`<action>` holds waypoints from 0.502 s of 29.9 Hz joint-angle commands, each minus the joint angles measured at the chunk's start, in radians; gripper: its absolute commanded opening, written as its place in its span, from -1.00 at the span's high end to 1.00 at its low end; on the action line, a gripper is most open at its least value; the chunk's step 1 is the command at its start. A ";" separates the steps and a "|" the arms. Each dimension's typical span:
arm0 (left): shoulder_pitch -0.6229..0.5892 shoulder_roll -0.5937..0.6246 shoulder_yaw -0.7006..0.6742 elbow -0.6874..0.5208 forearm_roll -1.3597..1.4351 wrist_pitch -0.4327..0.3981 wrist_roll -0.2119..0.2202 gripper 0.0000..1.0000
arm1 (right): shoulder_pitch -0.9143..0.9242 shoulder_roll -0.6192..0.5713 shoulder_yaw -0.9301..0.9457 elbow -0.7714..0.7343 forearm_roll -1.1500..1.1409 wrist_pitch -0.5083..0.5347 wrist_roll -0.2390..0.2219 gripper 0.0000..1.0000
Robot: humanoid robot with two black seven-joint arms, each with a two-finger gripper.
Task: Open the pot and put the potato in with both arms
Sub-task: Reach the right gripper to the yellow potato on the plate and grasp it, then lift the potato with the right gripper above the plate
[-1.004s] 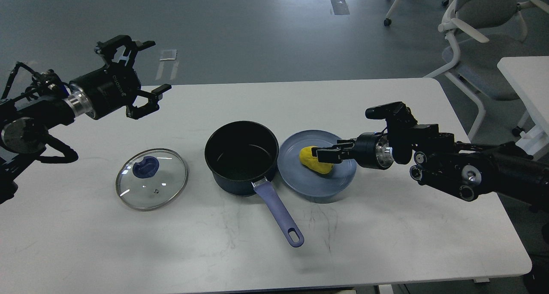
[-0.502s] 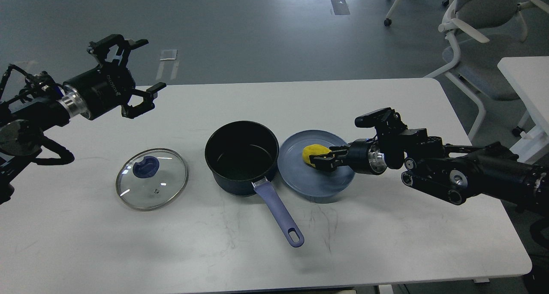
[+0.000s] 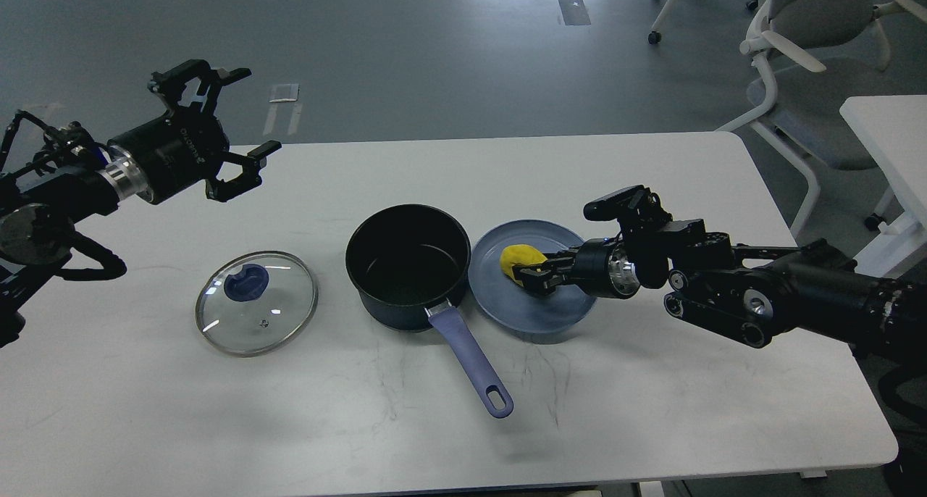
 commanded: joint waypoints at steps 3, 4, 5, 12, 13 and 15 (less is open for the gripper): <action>0.000 -0.006 0.000 0.002 0.002 0.000 0.000 -0.96 | -0.001 0.000 0.001 0.003 0.000 0.001 0.000 1.00; 0.002 -0.006 0.000 0.002 0.002 0.000 0.000 -0.96 | 0.001 0.000 0.001 0.003 0.000 0.001 0.000 1.00; 0.002 -0.009 0.000 0.000 0.002 0.000 0.000 -0.96 | 0.001 -0.001 0.001 0.003 0.000 0.001 0.000 1.00; 0.003 -0.013 0.000 0.002 0.005 0.000 0.000 -0.96 | 0.011 -0.004 0.009 0.005 0.001 0.000 0.002 1.00; 0.003 -0.013 0.000 0.002 0.005 0.000 0.000 -0.96 | 0.013 -0.005 0.010 0.006 0.001 0.000 0.002 1.00; 0.005 -0.013 0.000 0.002 0.005 0.000 0.000 -0.96 | 0.022 -0.009 0.010 0.012 0.001 -0.002 0.005 1.00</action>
